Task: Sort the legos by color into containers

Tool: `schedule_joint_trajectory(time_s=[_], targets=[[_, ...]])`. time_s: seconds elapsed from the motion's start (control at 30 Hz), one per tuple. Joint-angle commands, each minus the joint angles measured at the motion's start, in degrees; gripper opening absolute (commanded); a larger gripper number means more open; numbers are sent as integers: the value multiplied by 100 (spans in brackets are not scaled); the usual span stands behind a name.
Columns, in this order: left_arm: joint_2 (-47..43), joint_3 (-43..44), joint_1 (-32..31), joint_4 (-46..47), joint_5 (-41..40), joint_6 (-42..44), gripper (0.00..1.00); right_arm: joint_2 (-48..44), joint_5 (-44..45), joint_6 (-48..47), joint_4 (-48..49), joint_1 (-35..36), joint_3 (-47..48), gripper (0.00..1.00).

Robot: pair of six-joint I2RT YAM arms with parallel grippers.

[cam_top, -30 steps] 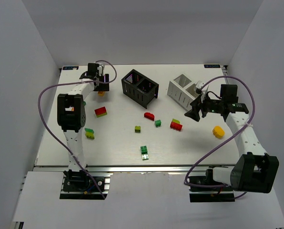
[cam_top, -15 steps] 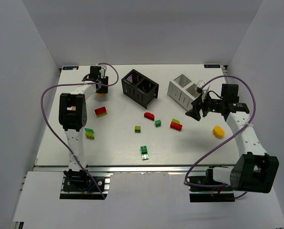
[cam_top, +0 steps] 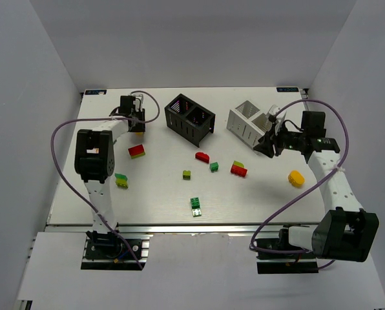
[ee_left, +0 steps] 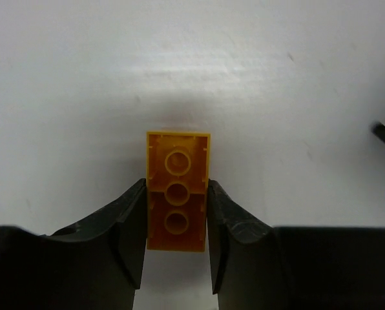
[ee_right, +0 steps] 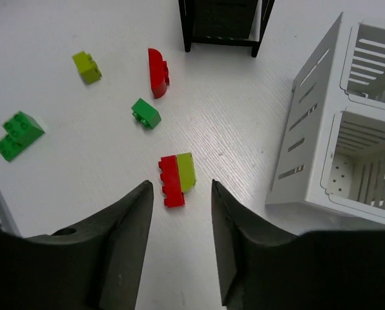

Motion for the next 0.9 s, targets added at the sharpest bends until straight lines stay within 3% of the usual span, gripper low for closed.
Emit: schedule_joint_trajectory(time_s=[0.0, 0.03, 0.1, 0.2, 0.37, 0.57, 0.7, 0.87], targets=[[-1301, -602, -8, 243, 951, -531, 16, -52, -156, 780, 224, -24, 346, 45], [-1548, -822, -17, 488, 1154, -638, 15, -8, -305, 1035, 242, -7, 399, 31], [-2417, -1708, -43, 1066, 1892, -1032, 14, 150, -490, 1686, 138, 72, 452, 25], [-3656, -2992, -202, 1824, 2630, -1551, 14, 247, -561, 2275, 66, 511, 461, 31], [-5274, -4531, -982, 2660, 3160, -2386, 14, 256, -70, 3618, 584, 1127, 355, 54], [-6445, -5894, -2766, 3601, 2300, -3240, 14, 239, 483, 5579, 1464, 1986, 390, 76], [-6560, -6062, -3558, 3786, 1282, -3293, 13, 335, 976, 6545, 1403, 2261, 408, 78], [-5998, -5685, -4383, 3628, 700, -2968, 13, 283, 986, 7022, 1411, 2410, 127, 78]])
